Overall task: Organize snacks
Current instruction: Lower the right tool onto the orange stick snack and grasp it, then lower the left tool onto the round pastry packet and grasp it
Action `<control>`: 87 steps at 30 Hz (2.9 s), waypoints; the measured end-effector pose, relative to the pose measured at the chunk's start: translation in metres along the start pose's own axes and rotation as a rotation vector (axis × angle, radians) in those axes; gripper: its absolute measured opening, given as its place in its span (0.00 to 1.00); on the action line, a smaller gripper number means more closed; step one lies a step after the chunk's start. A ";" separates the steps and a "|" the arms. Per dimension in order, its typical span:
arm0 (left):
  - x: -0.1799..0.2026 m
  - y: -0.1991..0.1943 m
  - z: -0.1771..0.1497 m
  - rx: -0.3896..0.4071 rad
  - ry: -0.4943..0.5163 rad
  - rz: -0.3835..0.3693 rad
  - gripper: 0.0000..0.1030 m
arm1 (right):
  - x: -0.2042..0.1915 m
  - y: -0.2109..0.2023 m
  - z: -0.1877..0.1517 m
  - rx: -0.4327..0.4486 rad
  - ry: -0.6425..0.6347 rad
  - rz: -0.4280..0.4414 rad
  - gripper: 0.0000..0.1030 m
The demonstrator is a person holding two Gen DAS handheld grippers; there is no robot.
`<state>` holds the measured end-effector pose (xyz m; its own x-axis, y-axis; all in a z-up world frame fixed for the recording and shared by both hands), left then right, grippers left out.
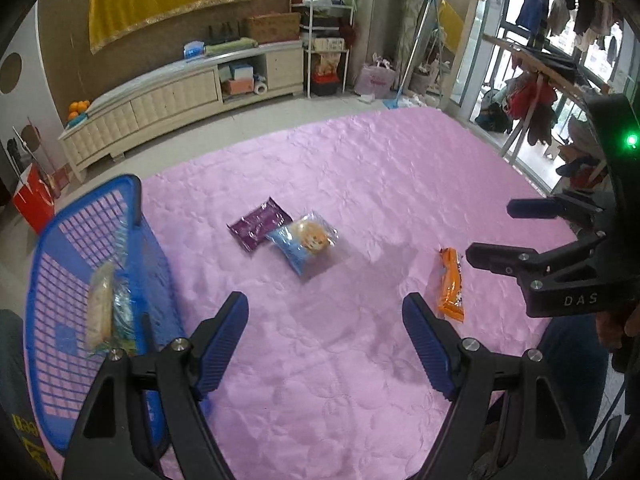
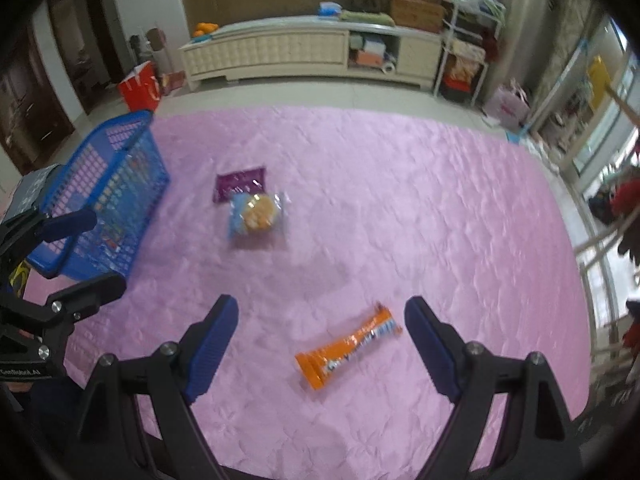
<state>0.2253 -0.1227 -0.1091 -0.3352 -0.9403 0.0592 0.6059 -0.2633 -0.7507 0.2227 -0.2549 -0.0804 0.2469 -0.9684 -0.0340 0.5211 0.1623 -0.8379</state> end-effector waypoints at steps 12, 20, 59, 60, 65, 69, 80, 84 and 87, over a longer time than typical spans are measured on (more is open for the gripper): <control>0.005 0.048 -0.030 -0.094 -0.046 0.012 0.75 | 0.033 0.055 -0.037 -0.130 0.208 0.026 0.86; 0.003 0.062 -0.037 -0.119 -0.063 -0.008 0.75 | 0.038 0.085 -0.046 -0.218 0.247 0.000 0.75; -0.039 0.144 0.036 -0.167 -0.292 0.066 0.75 | 0.019 0.121 0.052 0.047 0.027 0.090 0.18; -0.036 0.150 0.037 -0.178 -0.279 0.067 0.75 | 0.018 0.120 0.053 0.050 0.007 0.085 0.18; -0.032 0.166 0.041 -0.193 -0.271 0.083 0.75 | 0.022 0.117 0.061 0.064 -0.026 0.058 0.18; -0.030 0.181 0.046 -0.215 -0.280 0.090 0.75 | 0.024 0.120 0.061 0.045 -0.056 0.049 0.18; -0.027 0.211 0.047 -0.254 -0.265 0.134 0.80 | 0.025 0.124 0.055 0.017 -0.076 0.048 0.18; -0.024 0.218 0.047 -0.262 -0.250 0.131 0.83 | 0.025 0.124 0.054 0.014 -0.071 0.057 0.18; -0.012 0.222 0.046 -0.279 -0.161 0.173 0.83 | 0.024 0.124 0.054 0.010 -0.072 0.062 0.18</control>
<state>0.3971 -0.1797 -0.2467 -0.1142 -0.9935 0.0020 0.4161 -0.0496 -0.9080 0.3371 -0.2476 -0.1554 0.3369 -0.9404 -0.0463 0.5110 0.2239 -0.8299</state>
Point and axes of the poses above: each gripper's, at about its wrist camera, not at the fingertips, and y roughly the way its jaws point, x to its right, z to its top, the point moved 5 cm from there along y, roughly the way its jaws point, and after that the axes turned 5 degrees about x, right-handed, at the moved point
